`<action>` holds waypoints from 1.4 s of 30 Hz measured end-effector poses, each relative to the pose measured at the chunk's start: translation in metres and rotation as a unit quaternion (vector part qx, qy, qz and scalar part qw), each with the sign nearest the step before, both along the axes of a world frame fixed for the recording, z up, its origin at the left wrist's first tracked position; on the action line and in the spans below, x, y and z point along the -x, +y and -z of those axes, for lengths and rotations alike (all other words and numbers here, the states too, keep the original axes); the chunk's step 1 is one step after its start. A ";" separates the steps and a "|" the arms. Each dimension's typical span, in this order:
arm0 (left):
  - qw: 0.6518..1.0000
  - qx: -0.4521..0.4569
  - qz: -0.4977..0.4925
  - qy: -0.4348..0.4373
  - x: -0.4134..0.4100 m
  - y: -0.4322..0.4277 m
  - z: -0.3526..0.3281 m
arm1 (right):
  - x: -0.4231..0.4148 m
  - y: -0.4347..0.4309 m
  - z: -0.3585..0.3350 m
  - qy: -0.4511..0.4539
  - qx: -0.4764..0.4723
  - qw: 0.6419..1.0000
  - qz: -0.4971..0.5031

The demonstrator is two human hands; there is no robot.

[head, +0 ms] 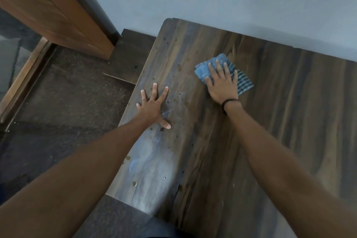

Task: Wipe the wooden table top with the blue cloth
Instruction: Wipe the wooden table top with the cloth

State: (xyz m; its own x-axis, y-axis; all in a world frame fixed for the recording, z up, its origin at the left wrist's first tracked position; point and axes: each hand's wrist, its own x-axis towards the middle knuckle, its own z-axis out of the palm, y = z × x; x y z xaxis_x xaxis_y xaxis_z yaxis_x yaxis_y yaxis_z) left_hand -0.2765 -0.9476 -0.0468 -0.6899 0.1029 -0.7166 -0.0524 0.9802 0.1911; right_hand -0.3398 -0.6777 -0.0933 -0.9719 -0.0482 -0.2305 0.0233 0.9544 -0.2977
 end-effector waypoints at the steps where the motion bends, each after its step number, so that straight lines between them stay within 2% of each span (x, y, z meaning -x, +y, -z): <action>1: 1.000 0.000 0.001 0.004 0.000 0.000 0.001 | -0.026 -0.008 0.002 0.017 -0.012 1.000 -0.014; 7: 1.000 0.000 -0.007 0.001 0.000 0.001 -0.001 | -0.209 -0.026 -0.003 0.008 -0.013 0.991 -0.135; 9: 1.000 -0.002 -0.008 -0.001 0.001 0.001 -0.002 | -0.230 -0.013 -0.002 0.009 -0.014 0.984 -0.178; 11: 1.000 -0.009 -0.004 0.002 0.002 0.001 -0.002 | -0.211 -0.003 0.000 0.006 -0.026 0.982 -0.188; 12: 1.000 -0.013 -0.001 0.000 0.003 0.000 -0.002 | -0.193 -0.002 0.002 0.010 -0.034 0.986 -0.164; 16: 1.000 -0.018 0.001 0.008 0.000 -0.003 -0.001 | -0.129 -0.022 0.005 0.004 -0.030 0.998 0.048; 18: 1.000 -0.013 -0.002 0.011 -0.003 -0.002 -0.003 | -0.136 -0.042 0.004 0.009 -0.027 0.996 0.089; 20: 1.000 -0.020 0.001 0.017 -0.007 -0.004 -0.006 | -0.177 -0.060 0.001 0.025 -0.037 0.998 0.051; 25: 0.999 -0.048 0.021 0.012 -0.014 -0.031 -0.016 | -0.323 -0.073 0.000 0.023 -0.042 0.985 -0.167; 27: 0.998 -0.029 0.049 0.027 -0.026 -0.041 -0.020 | -0.325 -0.061 0.001 0.020 -0.040 0.973 -0.225; 28: 0.997 -0.019 0.065 0.028 -0.032 -0.044 -0.021 | -0.313 -0.057 0.002 0.021 -0.043 0.974 -0.224; 29: 0.996 -0.012 0.080 0.024 -0.036 -0.046 -0.021 | -0.298 -0.057 0.003 0.025 -0.046 0.980 -0.194; 31: 0.995 -0.002 0.102 0.012 -0.047 -0.048 -0.017 | -0.262 -0.063 0.002 0.020 -0.042 0.997 -0.055; 33: 0.994 0.004 0.109 0.001 -0.056 -0.050 -0.011 | -0.232 -0.077 0.000 0.002 -0.023 0.996 0.089; 35: 0.994 0.001 0.106 0.004 -0.062 -0.052 -0.006 | -0.231 -0.096 -0.001 -0.005 -0.013 0.988 0.151; 36: 0.994 -0.003 0.105 0.010 -0.064 -0.053 -0.004 | -0.242 -0.103 -0.001 0.003 -0.020 0.991 0.135; 38: 0.994 -0.010 0.106 0.017 -0.063 -0.054 -0.003 | -0.280 -0.109 -0.001 0.009 -0.029 0.999 0.026; 40: 0.994 -0.015 0.108 0.014 -0.062 -0.056 -0.002 | -0.321 -0.101 -0.001 0.003 -0.039 0.994 -0.099; 42: 0.994 -0.015 0.107 0.014 -0.061 -0.056 -0.002 | -0.328 -0.081 -0.003 -0.002 -0.042 0.986 -0.159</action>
